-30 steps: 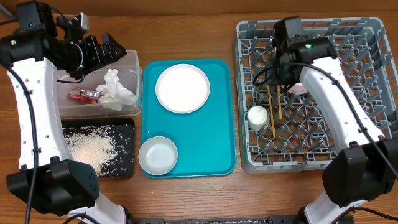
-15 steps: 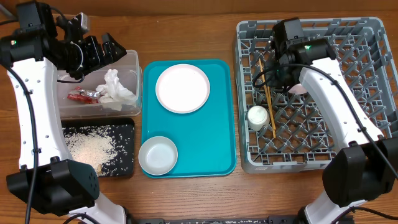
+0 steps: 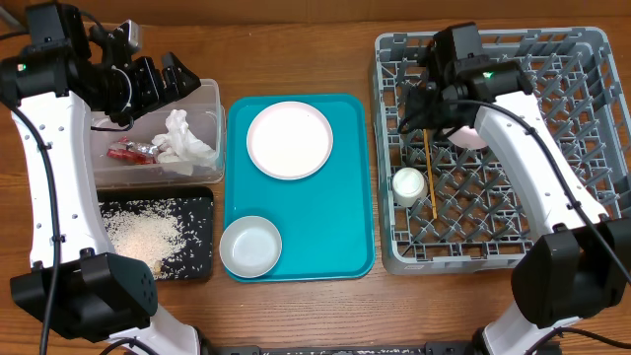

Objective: Sort waste into correct bins and load items into the dishwasher
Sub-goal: 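Release the chopstick and move right gripper to the white plate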

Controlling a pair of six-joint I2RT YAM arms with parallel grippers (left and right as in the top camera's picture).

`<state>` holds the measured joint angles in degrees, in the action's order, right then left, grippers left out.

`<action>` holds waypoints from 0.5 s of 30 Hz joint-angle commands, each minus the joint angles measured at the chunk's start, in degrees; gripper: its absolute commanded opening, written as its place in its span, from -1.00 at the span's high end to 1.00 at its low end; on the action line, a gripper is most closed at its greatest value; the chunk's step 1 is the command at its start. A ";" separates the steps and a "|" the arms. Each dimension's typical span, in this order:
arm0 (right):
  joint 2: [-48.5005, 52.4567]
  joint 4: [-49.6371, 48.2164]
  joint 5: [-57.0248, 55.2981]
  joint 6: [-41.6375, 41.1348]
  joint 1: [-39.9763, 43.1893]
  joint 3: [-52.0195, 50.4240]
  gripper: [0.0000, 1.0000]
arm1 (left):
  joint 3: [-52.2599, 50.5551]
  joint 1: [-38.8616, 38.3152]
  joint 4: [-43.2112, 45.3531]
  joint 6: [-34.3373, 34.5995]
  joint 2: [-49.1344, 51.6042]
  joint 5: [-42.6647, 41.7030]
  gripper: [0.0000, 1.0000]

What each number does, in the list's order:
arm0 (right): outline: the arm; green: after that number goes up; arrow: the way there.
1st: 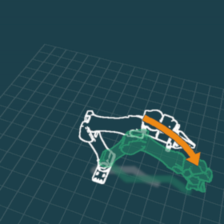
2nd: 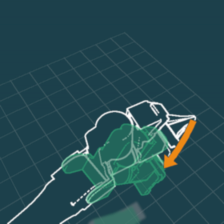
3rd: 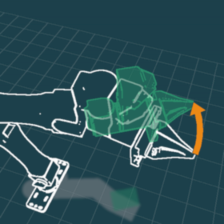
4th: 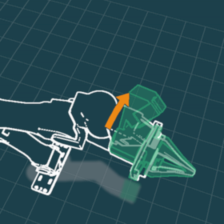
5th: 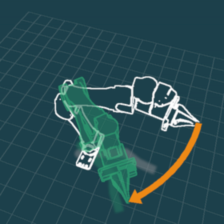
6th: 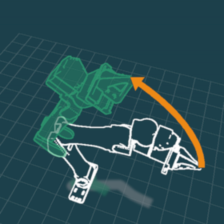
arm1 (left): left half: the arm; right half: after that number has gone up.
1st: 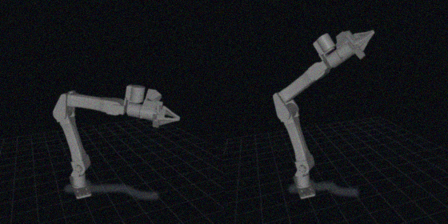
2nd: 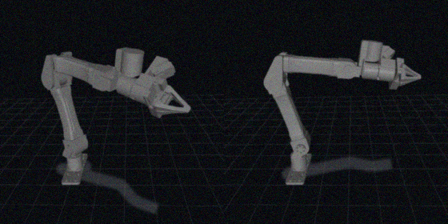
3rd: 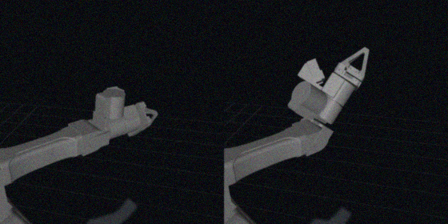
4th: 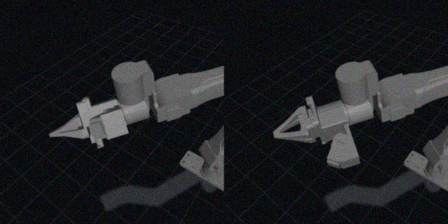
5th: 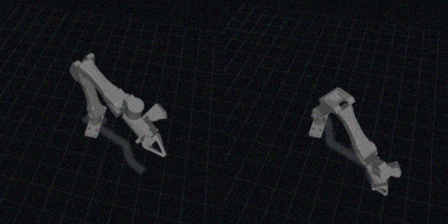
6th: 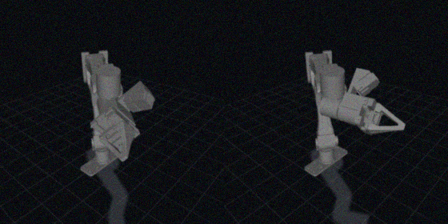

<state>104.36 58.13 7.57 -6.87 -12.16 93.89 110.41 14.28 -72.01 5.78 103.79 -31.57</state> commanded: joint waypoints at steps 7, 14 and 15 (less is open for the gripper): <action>-0.81 -9.51 14.99 -5.64 -8.22 -0.20 0.49 | 1.07 -0.04 0.07 -0.63 -0.13 -0.85 -1.00; 1.11 -14.32 7.58 -5.64 -18.32 -0.20 0.47 | 1.07 -0.04 0.07 -0.63 -0.13 -0.85 -1.00; 1.40 -14.97 6.56 -5.64 -19.61 -0.20 0.45 | 1.07 -0.04 0.07 -0.63 -0.13 -0.85 -1.00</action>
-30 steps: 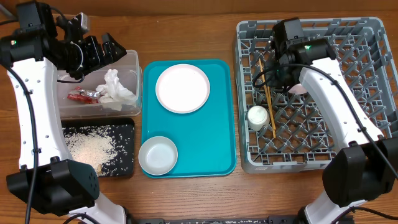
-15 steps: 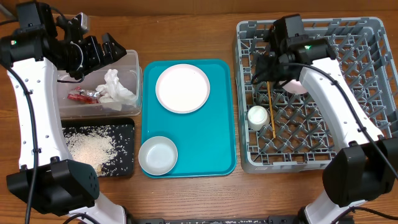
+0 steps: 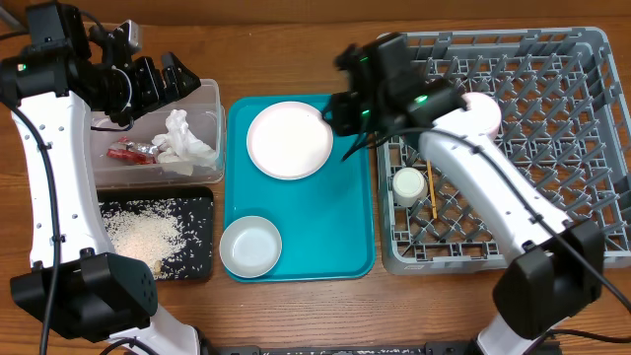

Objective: Sort waste into correct bins and load items into the dishwasher
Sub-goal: 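Release the chopstick and move right gripper to the white plate, then grasp the white plate's rim on the teal tray with right gripper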

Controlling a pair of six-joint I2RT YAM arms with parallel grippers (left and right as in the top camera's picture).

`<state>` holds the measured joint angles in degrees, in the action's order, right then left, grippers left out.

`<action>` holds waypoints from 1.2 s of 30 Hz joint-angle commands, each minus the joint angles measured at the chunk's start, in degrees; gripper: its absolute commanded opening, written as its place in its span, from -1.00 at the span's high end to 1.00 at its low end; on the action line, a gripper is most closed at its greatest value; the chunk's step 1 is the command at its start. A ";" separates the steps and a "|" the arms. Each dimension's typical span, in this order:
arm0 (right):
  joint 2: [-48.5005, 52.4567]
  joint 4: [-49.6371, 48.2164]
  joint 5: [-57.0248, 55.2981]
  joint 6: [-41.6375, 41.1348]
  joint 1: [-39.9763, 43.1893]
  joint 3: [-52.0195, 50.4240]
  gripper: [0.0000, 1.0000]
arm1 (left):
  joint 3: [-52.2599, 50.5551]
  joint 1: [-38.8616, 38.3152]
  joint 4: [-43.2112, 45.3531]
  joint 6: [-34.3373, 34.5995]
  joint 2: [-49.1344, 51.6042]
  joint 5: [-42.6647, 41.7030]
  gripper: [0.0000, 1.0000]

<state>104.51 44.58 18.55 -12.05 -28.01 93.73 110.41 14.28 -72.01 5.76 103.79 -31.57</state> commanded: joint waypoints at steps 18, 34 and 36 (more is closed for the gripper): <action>17.38 -11.74 -25.92 -0.39 -13.25 -0.04 0.11 | 1.07 -0.04 0.07 -0.61 -0.13 -0.85 -1.00; 21.31 -1.97 -27.12 -0.48 -11.43 -0.04 0.10 | 1.07 -0.04 0.07 -0.61 -0.13 -0.85 -1.00; 21.31 -0.37 -27.12 -0.83 -11.21 -0.04 0.09 | 1.07 -0.04 0.07 -0.61 -0.13 -0.85 -1.00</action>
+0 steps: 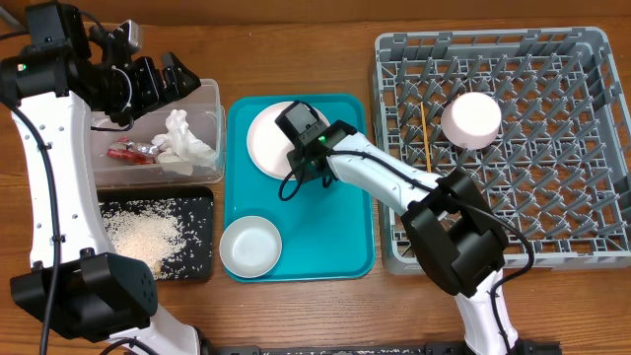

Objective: Sort waste into correct bins and load items into the dishwasher
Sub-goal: 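Grasp the white plate's rim on the teal tray with right gripper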

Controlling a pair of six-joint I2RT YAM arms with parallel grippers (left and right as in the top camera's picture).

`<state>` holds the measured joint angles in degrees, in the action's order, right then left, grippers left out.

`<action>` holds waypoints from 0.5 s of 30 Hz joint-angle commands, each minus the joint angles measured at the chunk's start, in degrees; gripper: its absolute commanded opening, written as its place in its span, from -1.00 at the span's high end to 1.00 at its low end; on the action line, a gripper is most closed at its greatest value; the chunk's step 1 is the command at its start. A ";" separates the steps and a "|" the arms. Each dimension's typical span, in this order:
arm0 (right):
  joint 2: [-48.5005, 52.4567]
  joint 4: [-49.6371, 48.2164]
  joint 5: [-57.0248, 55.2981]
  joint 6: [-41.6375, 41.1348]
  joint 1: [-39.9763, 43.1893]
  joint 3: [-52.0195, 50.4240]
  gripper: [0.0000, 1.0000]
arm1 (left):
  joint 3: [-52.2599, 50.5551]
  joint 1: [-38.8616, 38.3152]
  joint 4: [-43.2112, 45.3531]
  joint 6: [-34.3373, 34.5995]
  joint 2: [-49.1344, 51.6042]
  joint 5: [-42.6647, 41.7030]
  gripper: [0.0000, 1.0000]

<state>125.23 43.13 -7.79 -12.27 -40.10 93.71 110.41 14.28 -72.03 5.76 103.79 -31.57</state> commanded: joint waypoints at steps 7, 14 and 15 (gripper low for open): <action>0.59 6.86 -1.84 -7.19 3.02 -0.02 0.06 | 1.07 -0.04 0.09 -0.61 -0.13 -0.85 -1.00; 0.07 9.07 2.10 -8.28 5.97 0.61 -0.02 | 1.07 -0.04 0.09 -0.61 -0.13 -0.85 -1.00; -0.17 9.09 3.04 -8.02 6.19 1.16 -0.04 | 1.07 -0.04 0.09 -0.61 -0.13 -0.85 -1.00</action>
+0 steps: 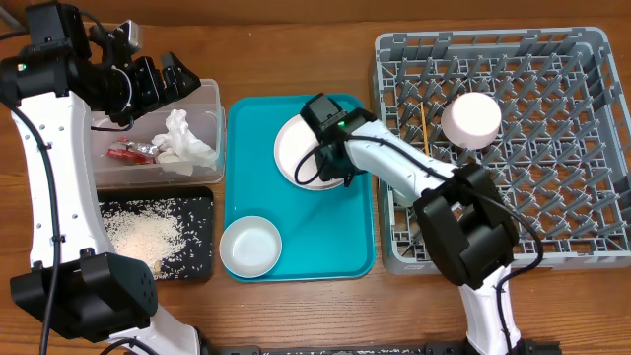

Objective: Sort waste into correct bins and load items into the dishwasher
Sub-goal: 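Grasp the white plate's rim on the teal tray with right gripper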

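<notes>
The white plate point(296, 148) sits at the upper right of the teal tray point(246, 187), apparently tilted up. My right gripper point(325, 168) is shut on its right rim. A small white bowl point(250, 246) rests at the tray's near left. The grey dish rack point(552, 227) holds a white cup point(471, 119) and a chopstick point(426, 123). My left gripper point(163, 79) hangs open above the clear waste bin point(212, 128), holding nothing.
The clear bin contains crumpled tissue point(182, 138) and a red wrapper point(128, 150). A black tray point(202, 232) with scattered rice lies in front of it. My right arm crosses the rack's left part and hides what lies under it.
The white plate has shifted right, toward the rack, with my right gripper at its right rim. The left arm has not moved.
My right gripper was first over the rack's left part near the chopstick. Then it was at the tray's right edge beside the plate, then down on the plate's near right rim. Now it holds the plate, which has moved rightward. The left arm stayed over the bin.
</notes>
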Controlling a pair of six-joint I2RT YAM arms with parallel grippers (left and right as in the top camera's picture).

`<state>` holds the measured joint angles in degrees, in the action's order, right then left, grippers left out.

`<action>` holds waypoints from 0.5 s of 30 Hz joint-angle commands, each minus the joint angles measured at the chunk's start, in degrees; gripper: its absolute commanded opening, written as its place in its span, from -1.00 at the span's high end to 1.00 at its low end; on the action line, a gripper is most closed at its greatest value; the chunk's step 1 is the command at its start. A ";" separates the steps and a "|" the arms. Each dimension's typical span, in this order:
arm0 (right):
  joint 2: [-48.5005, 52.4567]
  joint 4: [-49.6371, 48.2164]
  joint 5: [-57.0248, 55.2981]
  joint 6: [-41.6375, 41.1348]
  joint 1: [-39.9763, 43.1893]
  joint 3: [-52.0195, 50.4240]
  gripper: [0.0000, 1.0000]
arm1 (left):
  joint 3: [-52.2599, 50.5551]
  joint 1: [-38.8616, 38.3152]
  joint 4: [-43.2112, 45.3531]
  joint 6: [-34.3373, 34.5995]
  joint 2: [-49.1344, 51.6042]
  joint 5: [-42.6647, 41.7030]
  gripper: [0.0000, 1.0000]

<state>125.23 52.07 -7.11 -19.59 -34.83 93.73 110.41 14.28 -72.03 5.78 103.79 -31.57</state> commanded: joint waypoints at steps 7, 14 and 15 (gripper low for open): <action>-0.63 -0.74 16.96 8.35 0.96 6.34 -0.11 | 1.07 -0.04 0.09 -0.63 -0.13 -0.85 -1.00; -0.63 -4.76 18.82 8.55 0.44 6.88 -0.10 | 1.07 -0.04 0.09 -0.63 -0.13 -0.85 -1.00; -0.63 -4.90 18.80 8.55 0.26 6.84 -0.10 | 1.07 -0.04 0.09 -0.63 -0.13 -0.85 -1.00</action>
<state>125.23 47.88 9.26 -12.12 -33.95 99.33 110.41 14.28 -72.01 5.78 103.79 -31.57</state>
